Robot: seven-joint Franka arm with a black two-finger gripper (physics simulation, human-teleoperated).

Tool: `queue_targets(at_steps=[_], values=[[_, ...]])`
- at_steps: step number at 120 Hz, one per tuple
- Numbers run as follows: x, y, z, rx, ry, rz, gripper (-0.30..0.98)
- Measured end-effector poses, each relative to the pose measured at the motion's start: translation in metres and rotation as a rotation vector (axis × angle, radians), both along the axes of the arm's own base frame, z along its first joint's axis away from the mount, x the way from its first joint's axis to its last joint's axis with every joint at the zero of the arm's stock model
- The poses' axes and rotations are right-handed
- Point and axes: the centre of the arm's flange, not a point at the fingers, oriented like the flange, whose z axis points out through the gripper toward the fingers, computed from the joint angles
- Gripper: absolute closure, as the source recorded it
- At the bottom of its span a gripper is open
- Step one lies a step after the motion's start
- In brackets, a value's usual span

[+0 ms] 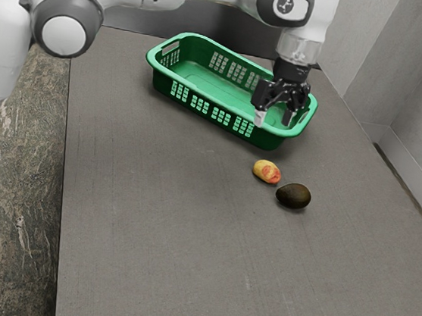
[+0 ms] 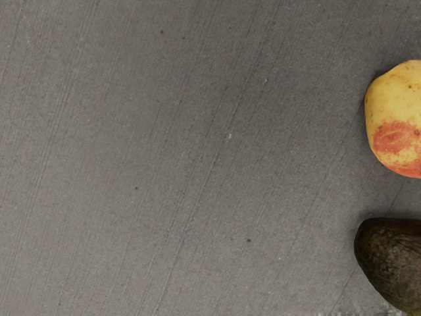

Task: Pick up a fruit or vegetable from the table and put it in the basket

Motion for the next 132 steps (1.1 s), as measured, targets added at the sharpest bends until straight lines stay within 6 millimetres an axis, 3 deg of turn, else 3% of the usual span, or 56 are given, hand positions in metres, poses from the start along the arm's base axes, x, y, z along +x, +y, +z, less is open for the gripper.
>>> queue_targets(at_steps=[16,35,55,66,82,95,110,132], values=[[0.011,0.002,-0.016,0.033,-0.044,-0.246,0.00],[0.018,-0.046,-0.012,0.114,-0.160,-0.606,0.00],[0.027,-0.051,-0.020,0.198,-0.224,-0.881,0.00],[0.031,-0.079,-0.027,0.212,-0.257,-1.066,0.00],[0.022,-0.101,-0.056,0.212,-0.250,-1.275,0.00],[0.015,-0.107,-0.062,0.221,-0.259,-1.396,0.00],[0.015,-0.097,-0.070,0.221,-0.262,-1.485,0.00],[0.028,-0.031,-0.083,0.217,-0.260,-1.524,0.00]])
